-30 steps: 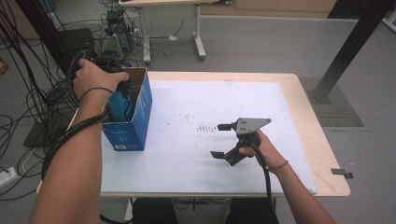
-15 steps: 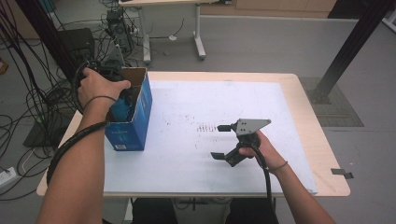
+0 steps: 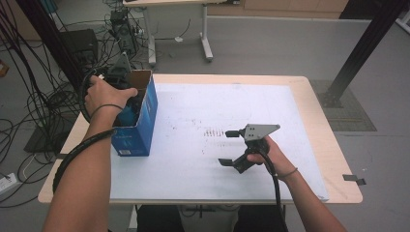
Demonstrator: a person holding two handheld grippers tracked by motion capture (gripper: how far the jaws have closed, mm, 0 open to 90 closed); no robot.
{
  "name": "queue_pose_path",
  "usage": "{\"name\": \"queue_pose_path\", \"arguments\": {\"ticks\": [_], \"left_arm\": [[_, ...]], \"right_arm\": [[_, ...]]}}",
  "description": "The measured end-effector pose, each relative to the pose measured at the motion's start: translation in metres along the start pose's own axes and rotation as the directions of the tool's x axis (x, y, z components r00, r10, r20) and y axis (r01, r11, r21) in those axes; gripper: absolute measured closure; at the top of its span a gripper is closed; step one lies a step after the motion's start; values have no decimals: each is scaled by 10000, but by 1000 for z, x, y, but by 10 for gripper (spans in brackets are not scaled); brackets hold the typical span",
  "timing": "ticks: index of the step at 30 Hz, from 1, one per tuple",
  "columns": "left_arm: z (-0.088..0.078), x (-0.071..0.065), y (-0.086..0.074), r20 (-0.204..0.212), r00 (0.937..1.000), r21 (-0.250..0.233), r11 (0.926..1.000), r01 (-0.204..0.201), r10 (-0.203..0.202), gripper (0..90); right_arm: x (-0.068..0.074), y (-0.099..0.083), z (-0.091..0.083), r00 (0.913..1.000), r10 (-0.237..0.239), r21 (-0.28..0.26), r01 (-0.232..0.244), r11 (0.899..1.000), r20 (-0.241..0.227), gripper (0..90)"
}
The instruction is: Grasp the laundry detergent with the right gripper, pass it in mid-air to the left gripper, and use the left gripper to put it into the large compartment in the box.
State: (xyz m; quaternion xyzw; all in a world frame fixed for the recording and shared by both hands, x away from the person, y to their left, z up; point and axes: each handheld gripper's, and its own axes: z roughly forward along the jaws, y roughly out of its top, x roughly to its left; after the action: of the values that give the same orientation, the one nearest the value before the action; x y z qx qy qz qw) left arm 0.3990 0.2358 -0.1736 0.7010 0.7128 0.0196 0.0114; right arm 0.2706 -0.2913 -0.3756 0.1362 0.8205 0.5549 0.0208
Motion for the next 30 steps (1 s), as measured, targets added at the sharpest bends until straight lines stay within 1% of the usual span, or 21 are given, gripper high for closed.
{"name": "queue_pose_path", "arguments": {"ticks": [5, 7, 10, 11, 13, 15, 17, 20, 29, 30], "left_arm": [[7, 0, 0, -87, 9999, 145, 9999, -72, 73, 378], [11, 2, -1, -18, 10000, 153, 9999, 14, -14, 378], [15, 3, -1, 30, 10000, 194, 9998, -16, 15, 378], [16, 3, -3, 15, 10000, 123, 9999, -37, 37, 378], [15, 3, -3, 30, 10000, 89, 10000, 14, -14, 378], [15, 3, -3, 24, 10000, 95, 10000, -25, 25, 378], [15, 3, -2, 31, 10000, 181, 9998, -17, 16, 377], [16, 2, -5, 14, 10000, 80, 10000, -12, 11, 377], [16, 3, -6, 33, 10000, 109, 9999, -10, 9, 377], [17, 3, -7, 32, 10000, 55, 10000, 3, -3, 377]], "right_arm": [[1, -1, 0, 10000, 32, 33, -32, 10000, 49, 3], [0, -1, 1, 10000, 59, 29, -59, 10000, 19, 3], [0, -1, 1, 10000, 75, 31, -75, 10000, 14, 3], [1, -2, 1, 10000, 67, 31, -67, 10000, 12, 3], [1, -2, 2, 10000, 90, 53, -90, 9999, -1, 3], [1, -2, 2, 10000, 90, 84, -90, 9999, 22, 3], [1, -2, 3, 10000, 95, 66, -95, 9999, -14, 3], [1, -2, 3, 10000, 53, 16, -53, 10000, -3, 3], [2, -2, 4, 10000, 96, 60, -96, 9999, -26, 3], [2, -2, 4, 10000, 95, 93, -95, 9999, -16, 3]]}}
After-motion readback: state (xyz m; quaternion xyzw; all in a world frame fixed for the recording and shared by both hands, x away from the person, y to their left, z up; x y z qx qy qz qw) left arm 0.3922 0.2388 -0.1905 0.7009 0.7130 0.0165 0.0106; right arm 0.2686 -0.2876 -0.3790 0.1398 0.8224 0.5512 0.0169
